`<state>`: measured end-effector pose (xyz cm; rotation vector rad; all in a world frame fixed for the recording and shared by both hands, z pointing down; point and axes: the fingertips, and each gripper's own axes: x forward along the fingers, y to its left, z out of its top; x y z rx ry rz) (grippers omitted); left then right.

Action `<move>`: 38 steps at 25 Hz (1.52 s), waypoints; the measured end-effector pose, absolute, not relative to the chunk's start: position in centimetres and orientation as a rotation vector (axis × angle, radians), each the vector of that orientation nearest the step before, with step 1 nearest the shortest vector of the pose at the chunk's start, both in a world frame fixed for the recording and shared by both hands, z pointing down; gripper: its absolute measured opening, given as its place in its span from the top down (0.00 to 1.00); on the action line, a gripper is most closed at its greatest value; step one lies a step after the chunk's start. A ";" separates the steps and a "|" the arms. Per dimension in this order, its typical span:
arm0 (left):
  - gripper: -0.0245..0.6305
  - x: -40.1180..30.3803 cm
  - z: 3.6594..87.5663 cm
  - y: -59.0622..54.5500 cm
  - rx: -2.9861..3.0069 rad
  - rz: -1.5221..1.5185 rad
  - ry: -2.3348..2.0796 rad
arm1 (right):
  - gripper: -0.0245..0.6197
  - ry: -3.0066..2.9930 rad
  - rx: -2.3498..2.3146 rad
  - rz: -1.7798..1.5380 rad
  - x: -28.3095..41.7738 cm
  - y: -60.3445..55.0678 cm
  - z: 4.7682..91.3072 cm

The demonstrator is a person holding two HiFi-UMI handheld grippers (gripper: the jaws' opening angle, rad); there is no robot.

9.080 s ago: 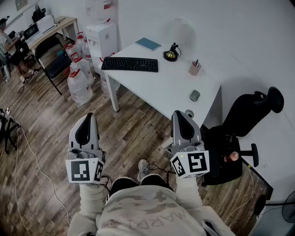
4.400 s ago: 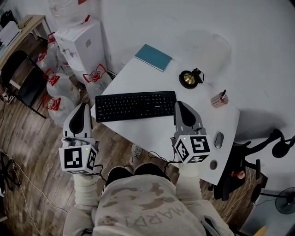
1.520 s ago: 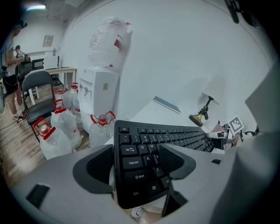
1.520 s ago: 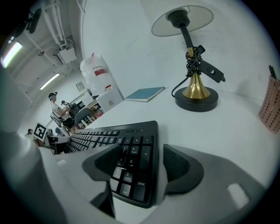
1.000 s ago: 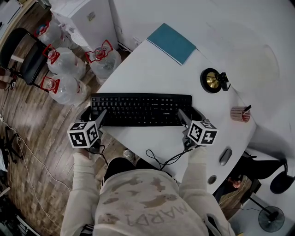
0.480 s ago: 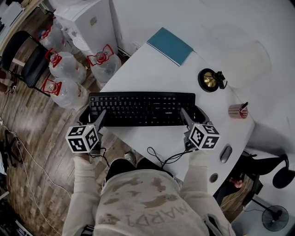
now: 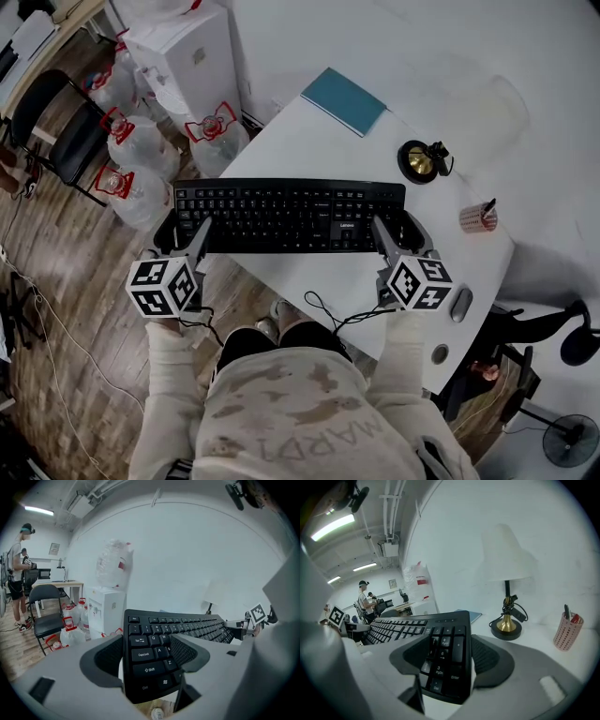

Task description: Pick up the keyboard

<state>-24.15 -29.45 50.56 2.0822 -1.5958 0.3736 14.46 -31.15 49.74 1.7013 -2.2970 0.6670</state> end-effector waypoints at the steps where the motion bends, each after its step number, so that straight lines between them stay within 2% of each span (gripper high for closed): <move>1: 0.47 -24.3 50.0 -29.2 2.095 0.362 -1.603 | 0.51 -2.306 1.711 0.648 14.3 -30.9 49.1; 38: 0.47 -24.0 33.5 -21.9 2.396 0.037 -1.756 | 0.52 -2.507 1.936 0.170 14.6 -21.4 32.3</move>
